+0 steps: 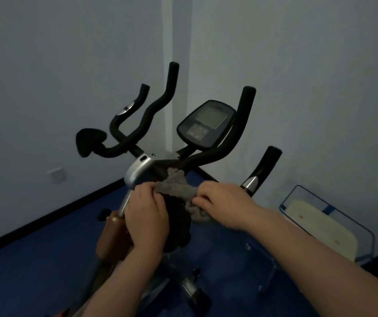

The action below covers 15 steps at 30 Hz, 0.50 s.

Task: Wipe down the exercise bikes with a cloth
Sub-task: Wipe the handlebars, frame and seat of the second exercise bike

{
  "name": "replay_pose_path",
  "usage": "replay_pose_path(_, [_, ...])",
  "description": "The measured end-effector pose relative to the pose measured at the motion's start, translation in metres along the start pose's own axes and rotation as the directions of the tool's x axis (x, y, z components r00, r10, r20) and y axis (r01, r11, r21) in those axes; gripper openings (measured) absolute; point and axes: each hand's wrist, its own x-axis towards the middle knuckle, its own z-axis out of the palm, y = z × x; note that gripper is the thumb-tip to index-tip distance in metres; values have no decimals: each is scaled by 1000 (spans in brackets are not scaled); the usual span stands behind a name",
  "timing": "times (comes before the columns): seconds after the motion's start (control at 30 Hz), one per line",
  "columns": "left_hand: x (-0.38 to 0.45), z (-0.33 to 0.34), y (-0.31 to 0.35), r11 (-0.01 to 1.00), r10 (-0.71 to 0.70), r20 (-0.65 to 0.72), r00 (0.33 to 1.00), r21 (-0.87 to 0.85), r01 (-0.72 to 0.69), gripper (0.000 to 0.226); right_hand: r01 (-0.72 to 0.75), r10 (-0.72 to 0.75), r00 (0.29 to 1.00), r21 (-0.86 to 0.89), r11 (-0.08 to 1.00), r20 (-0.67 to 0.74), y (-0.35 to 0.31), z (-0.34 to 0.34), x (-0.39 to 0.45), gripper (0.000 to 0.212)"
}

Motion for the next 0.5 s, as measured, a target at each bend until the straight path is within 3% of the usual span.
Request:
replay_pose_path(0.1, [-2,2,-1,979,-182,9,983,-90,182,9,-58,57,997,37,998,47,-13,23,25,33])
replay_pose_path(0.23, [-1,4,-5,966,-249,-14,968,-78,248,20,-152,146,987,101,983,66,-18,36,53,35])
replay_pose_path(0.37, [-1,6,-7,969,-246,6,969,-31,246,33,-41,45,999,-147,988,25,-9,35,31,44])
replay_pose_path(0.5, [1,7,-7,971,-237,12,971,-14,237,35,67,-29,994,-390,918,103,5,32,20,45])
